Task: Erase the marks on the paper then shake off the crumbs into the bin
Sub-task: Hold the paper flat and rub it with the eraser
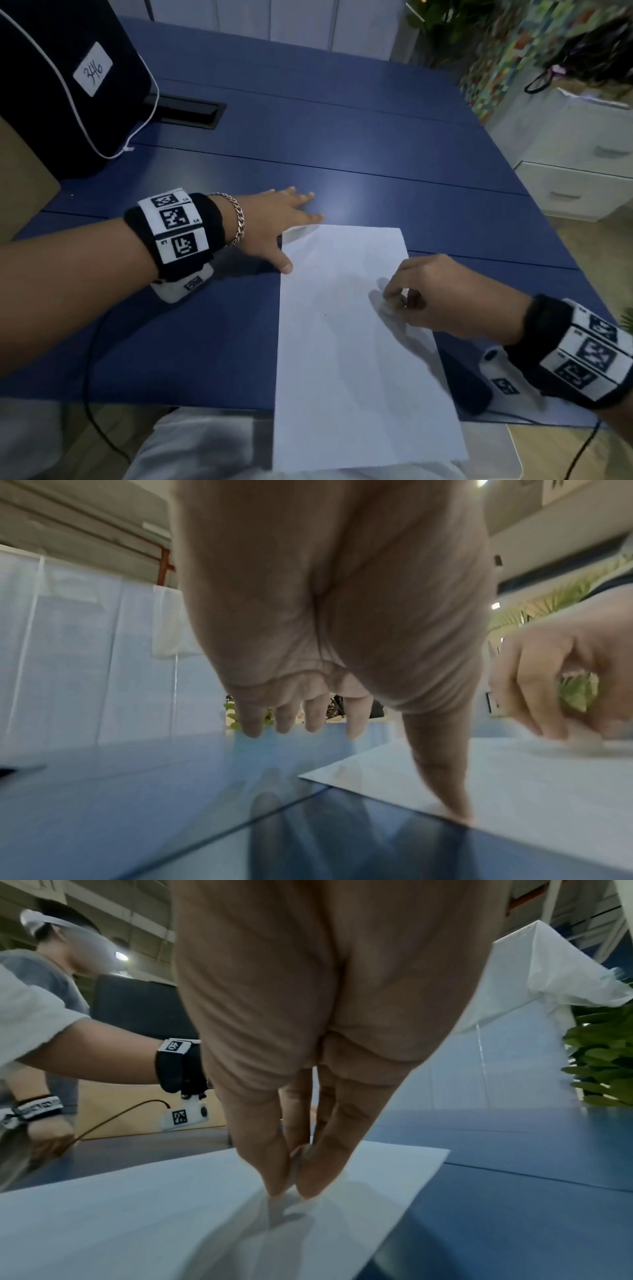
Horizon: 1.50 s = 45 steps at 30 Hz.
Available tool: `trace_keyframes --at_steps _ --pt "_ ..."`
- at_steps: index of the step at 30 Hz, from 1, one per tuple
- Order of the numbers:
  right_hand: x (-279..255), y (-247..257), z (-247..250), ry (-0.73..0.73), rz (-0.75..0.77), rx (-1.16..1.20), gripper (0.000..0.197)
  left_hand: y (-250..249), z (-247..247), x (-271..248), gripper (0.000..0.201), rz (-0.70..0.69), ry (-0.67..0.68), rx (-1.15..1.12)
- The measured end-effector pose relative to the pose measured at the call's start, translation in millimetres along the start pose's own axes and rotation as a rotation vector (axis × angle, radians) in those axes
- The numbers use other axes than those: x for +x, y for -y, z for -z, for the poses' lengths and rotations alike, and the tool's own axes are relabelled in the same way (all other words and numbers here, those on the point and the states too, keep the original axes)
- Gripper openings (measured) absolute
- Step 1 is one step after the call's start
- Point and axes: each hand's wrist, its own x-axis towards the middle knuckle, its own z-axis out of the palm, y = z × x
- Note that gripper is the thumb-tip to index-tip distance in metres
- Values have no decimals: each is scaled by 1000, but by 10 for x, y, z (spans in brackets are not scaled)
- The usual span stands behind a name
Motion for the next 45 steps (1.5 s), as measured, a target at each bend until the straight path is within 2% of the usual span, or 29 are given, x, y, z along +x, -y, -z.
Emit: trace_keyframes --at_steps 3,8,13,15,18,20,24,26,30,33,35,39,45 --pt "57 110 76 81 28 -49 13 -178 -64 -57 96 -52 15 -67" --pt "496 197 180 -70 117 5 15 -339 -233 -56 139 -11 163 14" --pt "898 157 142 -101 109 -47 23 -304 -285 -15 149 18 179 16" --pt "937 135 142 -108 83 -43 19 -300 -289 -7 150 20 180 22" --pt "878 166 146 -8 114 -4 10 -284 -311 3 150 25 180 17" --pt "860 203 167 78 147 6 13 -273 -319 4 150 23 184 10" --pt "973 145 205 -57 91 -39 11 -275 -318 6 150 21 184 8" --pt "964 148 187 -74 87 -39 11 -277 -314 10 150 23 186 10" --pt "858 230 184 125 137 3 16 -281 -312 17 150 32 195 11" --pt "936 181 207 -6 88 -19 11 -298 -298 13 150 29 194 21" --pt "959 176 184 -82 59 -31 14 -303 -294 1 151 35 194 24" --pt "773 281 180 46 108 -16 8 -312 -273 -19 151 42 184 25" --pt "472 187 150 32 10 -12 7 -332 -354 -82 148 28 76 33"
